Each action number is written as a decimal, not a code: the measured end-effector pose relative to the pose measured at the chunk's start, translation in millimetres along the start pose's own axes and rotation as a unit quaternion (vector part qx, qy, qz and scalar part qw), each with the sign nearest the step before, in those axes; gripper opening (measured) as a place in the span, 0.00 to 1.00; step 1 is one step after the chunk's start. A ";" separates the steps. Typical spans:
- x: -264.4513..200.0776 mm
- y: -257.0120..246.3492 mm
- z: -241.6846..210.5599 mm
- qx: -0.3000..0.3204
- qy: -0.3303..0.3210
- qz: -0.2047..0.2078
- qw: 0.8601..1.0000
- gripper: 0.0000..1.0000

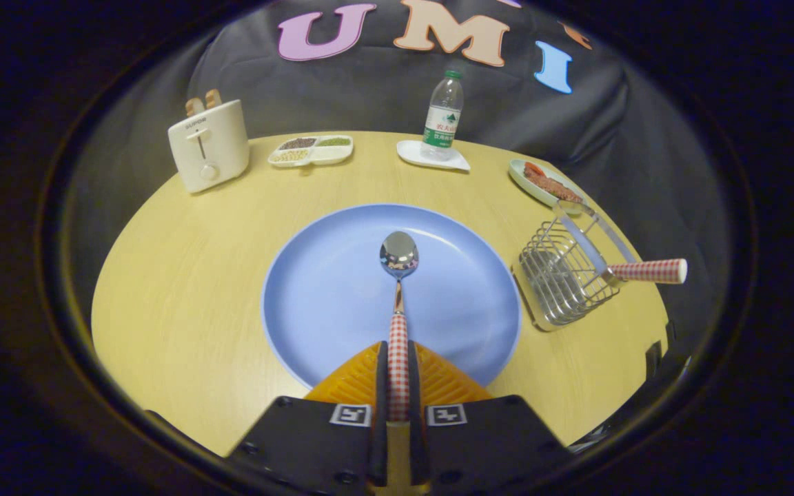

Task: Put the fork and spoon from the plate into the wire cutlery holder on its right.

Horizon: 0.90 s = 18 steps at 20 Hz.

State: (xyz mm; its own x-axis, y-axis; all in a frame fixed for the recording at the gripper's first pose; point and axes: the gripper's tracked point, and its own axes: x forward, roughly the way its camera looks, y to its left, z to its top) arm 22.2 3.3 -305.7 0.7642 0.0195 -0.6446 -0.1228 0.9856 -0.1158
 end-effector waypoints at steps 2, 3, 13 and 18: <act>-3.7 4.3 5.9 -0.003 0.003 0.010 1.000 0.09; -3.9 3.1 5.8 -0.006 0.005 0.009 1.000 0.09; -52.1 -9.3 53.0 -0.038 -0.005 -0.015 0.999 0.09; -84.4 -29.3 80.5 -0.035 0.004 -0.038 0.999 0.09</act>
State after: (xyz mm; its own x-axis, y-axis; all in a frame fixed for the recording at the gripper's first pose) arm 12.2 -13.7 -187.1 0.7674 -0.0558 -0.6387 -0.1094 0.9702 -0.2162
